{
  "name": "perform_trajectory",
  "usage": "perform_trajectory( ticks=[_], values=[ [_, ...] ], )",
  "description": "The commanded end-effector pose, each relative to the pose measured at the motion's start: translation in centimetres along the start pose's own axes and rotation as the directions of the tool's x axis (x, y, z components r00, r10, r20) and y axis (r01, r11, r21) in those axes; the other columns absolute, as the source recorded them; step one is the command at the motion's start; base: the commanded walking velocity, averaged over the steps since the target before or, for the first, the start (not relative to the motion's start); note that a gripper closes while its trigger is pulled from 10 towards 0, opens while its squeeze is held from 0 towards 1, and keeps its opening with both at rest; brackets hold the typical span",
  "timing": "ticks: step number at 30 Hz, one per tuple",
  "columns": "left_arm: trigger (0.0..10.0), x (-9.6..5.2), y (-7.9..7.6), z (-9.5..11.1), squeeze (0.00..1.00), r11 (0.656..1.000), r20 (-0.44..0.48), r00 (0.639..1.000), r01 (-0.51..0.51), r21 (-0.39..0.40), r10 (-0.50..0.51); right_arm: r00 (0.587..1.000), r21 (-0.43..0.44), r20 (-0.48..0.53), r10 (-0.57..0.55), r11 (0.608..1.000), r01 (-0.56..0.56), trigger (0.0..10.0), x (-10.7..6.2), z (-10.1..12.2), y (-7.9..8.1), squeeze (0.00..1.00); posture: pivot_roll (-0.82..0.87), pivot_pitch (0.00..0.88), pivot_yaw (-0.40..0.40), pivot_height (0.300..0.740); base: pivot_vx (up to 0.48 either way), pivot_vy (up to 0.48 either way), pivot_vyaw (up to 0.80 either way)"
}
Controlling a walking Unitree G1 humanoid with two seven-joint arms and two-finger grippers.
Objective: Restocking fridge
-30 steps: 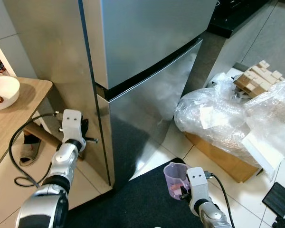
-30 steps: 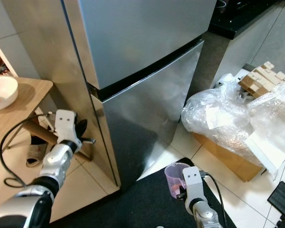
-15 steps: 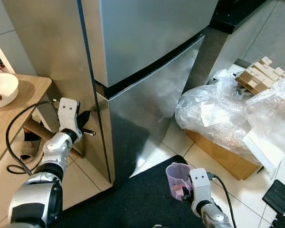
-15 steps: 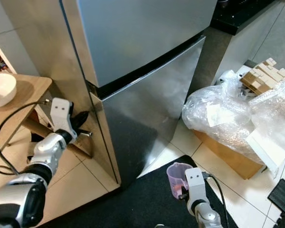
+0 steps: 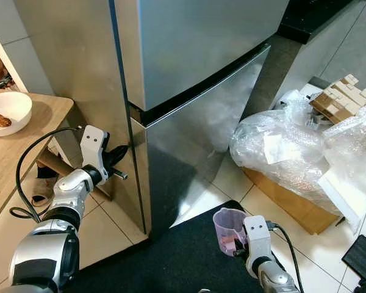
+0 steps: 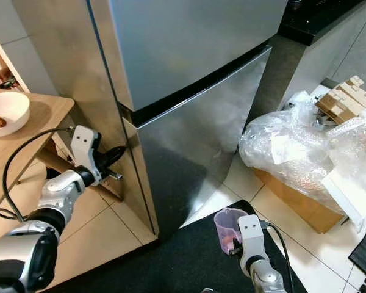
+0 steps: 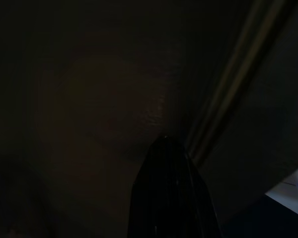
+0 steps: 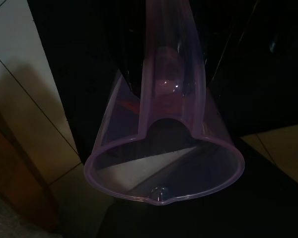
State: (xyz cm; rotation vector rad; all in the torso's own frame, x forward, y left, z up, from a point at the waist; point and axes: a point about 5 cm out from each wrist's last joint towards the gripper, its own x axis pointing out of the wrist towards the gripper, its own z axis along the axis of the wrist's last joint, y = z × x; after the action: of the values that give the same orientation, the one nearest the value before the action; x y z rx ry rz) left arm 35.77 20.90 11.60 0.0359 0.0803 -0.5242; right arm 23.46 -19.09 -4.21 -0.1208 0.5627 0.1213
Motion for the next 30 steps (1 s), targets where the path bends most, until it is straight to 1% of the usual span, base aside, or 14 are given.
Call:
perform_trajectory(
  ticks=[1, 5, 12, 15, 16, 17, 20, 24, 26, 30],
  values=[
    [10.0, 1.0, -0.9, 0.6, 0.00, 0.998, 0.019, 0.998, 0.061, -0.005, -0.060, 1.000, 0.004, 0.006, -0.013, 1.000, 0.013, 10.0, -0.2, -0.2, -0.3, 0.00, -0.13, 0.139, -0.027, 0.740, 0.000, 0.000, 0.00],
    [10.0, 1.3, -1.4, 0.6, 0.00, 0.996, 0.022, 0.996, 0.089, -0.008, -0.089, 1.000, 0.005, 0.005, -0.014, 1.000, 0.014, 10.0, -0.2, -0.2, -0.4, 0.00, -0.14, 0.139, -0.025, 0.740, 0.000, 0.000, 0.00],
    [10.0, 1.4, -1.5, 0.8, 0.00, 0.995, 0.026, 0.995, 0.100, -0.011, -0.100, 1.000, 0.005, 0.007, -0.015, 1.000, 0.015, 10.0, -0.2, -0.2, -0.4, 0.00, -0.14, 0.139, -0.022, 0.740, 0.000, 0.000, 0.00],
    [10.0, 1.8, -1.9, 1.3, 0.00, 0.988, 0.049, 0.987, 0.152, -0.020, -0.151, 1.000, 0.006, 0.009, -0.016, 1.000, 0.016, 10.0, -0.3, -0.2, -0.4, 0.00, -0.14, 0.138, -0.022, 0.740, 0.000, 0.000, 0.00],
    [10.0, 1.8, -1.9, 1.3, 0.00, 0.988, 0.049, 0.987, 0.152, -0.020, -0.151, 1.000, 0.006, 0.009, -0.016, 1.000, 0.016, 10.0, -0.3, -0.2, -0.4, 0.00, -0.14, 0.138, -0.022, 0.740, 0.000, 0.000, 0.00],
    [10.0, 1.9, -2.2, 1.5, 0.00, 0.983, 0.053, 0.982, 0.184, -0.024, -0.183, 1.000, 0.006, 0.007, -0.017, 1.000, 0.017, 10.0, -0.3, -0.3, -0.4, 0.00, -0.14, 0.136, -0.023, 0.740, 0.000, 0.000, 0.00],
    [10.0, 2.0, -2.4, 1.6, 0.00, 0.977, 0.049, 0.976, 0.214, -0.023, -0.213, 1.000, 0.005, 0.005, -0.017, 1.000, 0.017, 10.0, -0.3, -0.3, -0.4, 0.00, -0.14, 0.136, -0.023, 0.740, 0.000, 0.000, 0.00],
    [10.0, 2.1, -2.4, 1.7, 0.00, 0.979, 0.045, 0.978, 0.204, 0.001, -0.204, 1.000, 0.005, 0.007, -0.018, 1.000, 0.018, 10.0, -0.2, -0.2, -0.5, 0.00, -0.14, 0.134, -0.022, 0.740, 0.000, 0.000, 0.00],
    [10.0, 2.2, -2.3, 1.8, 0.00, 0.981, 0.049, 0.980, 0.193, -0.003, -0.193, 1.000, 0.004, 0.008, -0.018, 1.000, 0.018, 10.0, -0.2, -0.2, -0.5, 0.00, -0.14, 0.134, -0.023, 0.740, 0.000, 0.000, 0.00],
    [10.0, 2.3, -2.5, 1.8, 0.00, 0.979, 0.048, 0.978, 0.204, -0.016, -0.203, 1.000, 0.002, 0.010, -0.016, 1.000, 0.016, 10.0, -0.2, -0.1, -0.5, 0.00, -0.14, 0.137, -0.026, 0.740, 0.000, 0.000, 0.00]
  ],
)
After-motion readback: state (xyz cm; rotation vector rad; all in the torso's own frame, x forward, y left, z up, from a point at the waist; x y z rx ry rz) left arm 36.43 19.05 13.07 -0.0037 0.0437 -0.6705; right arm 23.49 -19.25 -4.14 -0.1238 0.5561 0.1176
